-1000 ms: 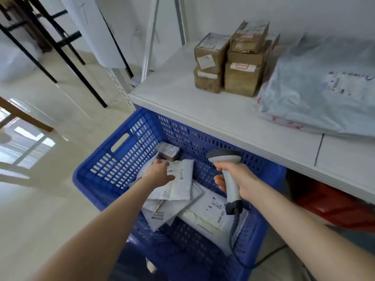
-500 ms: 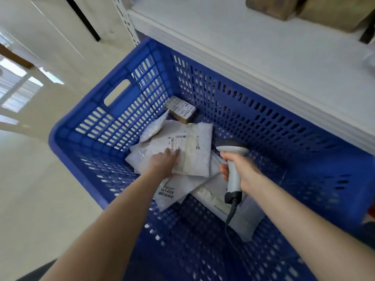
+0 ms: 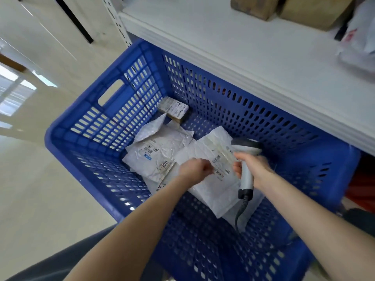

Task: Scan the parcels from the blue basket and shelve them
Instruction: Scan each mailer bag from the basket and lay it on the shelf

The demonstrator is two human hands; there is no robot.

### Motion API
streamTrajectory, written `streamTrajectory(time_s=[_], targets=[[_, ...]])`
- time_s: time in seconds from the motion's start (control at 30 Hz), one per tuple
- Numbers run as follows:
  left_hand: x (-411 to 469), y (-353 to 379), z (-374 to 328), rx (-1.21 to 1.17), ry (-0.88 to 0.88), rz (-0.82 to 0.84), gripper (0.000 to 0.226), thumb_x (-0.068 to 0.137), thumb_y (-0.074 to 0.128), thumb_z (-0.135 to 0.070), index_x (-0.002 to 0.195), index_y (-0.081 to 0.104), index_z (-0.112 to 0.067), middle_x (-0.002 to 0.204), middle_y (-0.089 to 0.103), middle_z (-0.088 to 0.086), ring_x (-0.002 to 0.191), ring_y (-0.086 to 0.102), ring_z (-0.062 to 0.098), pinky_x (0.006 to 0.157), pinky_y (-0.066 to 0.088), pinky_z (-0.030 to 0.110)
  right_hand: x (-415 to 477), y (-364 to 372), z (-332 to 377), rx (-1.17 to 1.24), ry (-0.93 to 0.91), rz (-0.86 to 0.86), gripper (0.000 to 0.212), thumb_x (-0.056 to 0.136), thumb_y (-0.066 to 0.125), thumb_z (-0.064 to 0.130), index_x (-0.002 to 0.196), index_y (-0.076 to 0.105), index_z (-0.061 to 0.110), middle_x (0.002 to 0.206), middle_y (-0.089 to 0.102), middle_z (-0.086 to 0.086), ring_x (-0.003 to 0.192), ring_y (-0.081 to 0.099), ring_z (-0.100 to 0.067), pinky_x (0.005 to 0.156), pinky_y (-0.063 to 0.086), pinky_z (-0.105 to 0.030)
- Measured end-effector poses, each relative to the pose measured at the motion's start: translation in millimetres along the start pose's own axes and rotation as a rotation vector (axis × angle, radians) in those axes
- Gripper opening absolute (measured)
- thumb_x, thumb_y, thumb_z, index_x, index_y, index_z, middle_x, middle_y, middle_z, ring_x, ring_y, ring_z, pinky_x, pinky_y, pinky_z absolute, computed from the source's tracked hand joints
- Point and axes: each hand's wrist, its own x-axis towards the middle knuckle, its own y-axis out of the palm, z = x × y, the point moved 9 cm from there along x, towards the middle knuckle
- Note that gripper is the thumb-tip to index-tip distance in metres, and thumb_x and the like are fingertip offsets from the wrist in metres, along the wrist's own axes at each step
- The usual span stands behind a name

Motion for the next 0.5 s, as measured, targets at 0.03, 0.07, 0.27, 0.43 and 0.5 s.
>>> streamTrajectory(time_s=[0.03, 0.07, 0.27, 0.43, 0.5], targets=[[1.0, -12.2, 16.8, -0.041, -0.084, -0.089, 0.029, 0.094, 0.057, -0.032, 0.121, 0.060, -0.022, 0.118, 0.064, 0.002, 0.102, 0.061, 0.019, 0.085, 0.051, 0.035, 4.0, -3.5, -4.4, -0.004, 0.011, -0.007, 0.015, 0.085, 0.069, 0.012, 0.074, 0.060, 0.005, 0.061, 0.060, -0.006, 0.052, 0.056, -0.016, 0.051, 0.046, -0.026], [1.2, -21.1, 35.3, -0.092, -0.178, -0.152, 0.038, 0.092, 0.060, -0.028, 0.129, 0.053, -0.020, 0.126, 0.058, 0.005, 0.107, 0.059, 0.021, 0.088, 0.051, 0.036, 8.1, -5.8, -9.6, -0.013, 0.025, -0.012, 0.017, 0.084, 0.069, 0.012, 0.072, 0.059, 0.006, 0.062, 0.058, -0.006, 0.053, 0.054, -0.016, 0.051, 0.046, -0.026], [13.1, -20.4, 97.2, -0.293, -0.489, -0.178, 0.088, 0.082, 0.071, -0.040, 0.150, 0.021, -0.011, 0.150, 0.029, 0.016, 0.134, 0.038, 0.034, 0.108, 0.037, 0.043, 31.1, -6.2, -44.8, -0.177, 0.107, 0.007, 0.040, 0.078, 0.076, 0.020, 0.111, 0.057, 0.006, 0.092, 0.057, -0.010, 0.088, 0.059, -0.028, 0.082, 0.055, -0.042], [31.3, 11.7, 85.1, -0.799, -0.548, -0.085, 0.072, 0.086, 0.071, -0.027, 0.143, 0.035, -0.003, 0.136, 0.049, 0.017, 0.108, 0.061, 0.030, 0.085, 0.056, 0.038, 37.9, 1.1, -57.0, -0.197, 0.125, 0.041, 0.042, 0.080, 0.074, 0.021, 0.116, 0.055, 0.008, 0.090, 0.055, -0.004, 0.092, 0.055, -0.024, 0.077, 0.046, -0.033], [27.8, 21.9, 79.0, -0.883, -0.569, -0.038, 0.054, 0.086, 0.070, -0.015, 0.132, 0.047, 0.003, 0.117, 0.060, 0.018, 0.083, 0.067, 0.025, 0.064, 0.060, 0.030, 38.4, 3.7, -55.4, -0.191, 0.108, 0.058, 0.037, 0.082, 0.072, 0.020, 0.113, 0.056, 0.008, 0.087, 0.055, -0.004, 0.090, 0.055, -0.023, 0.072, 0.044, -0.030]])
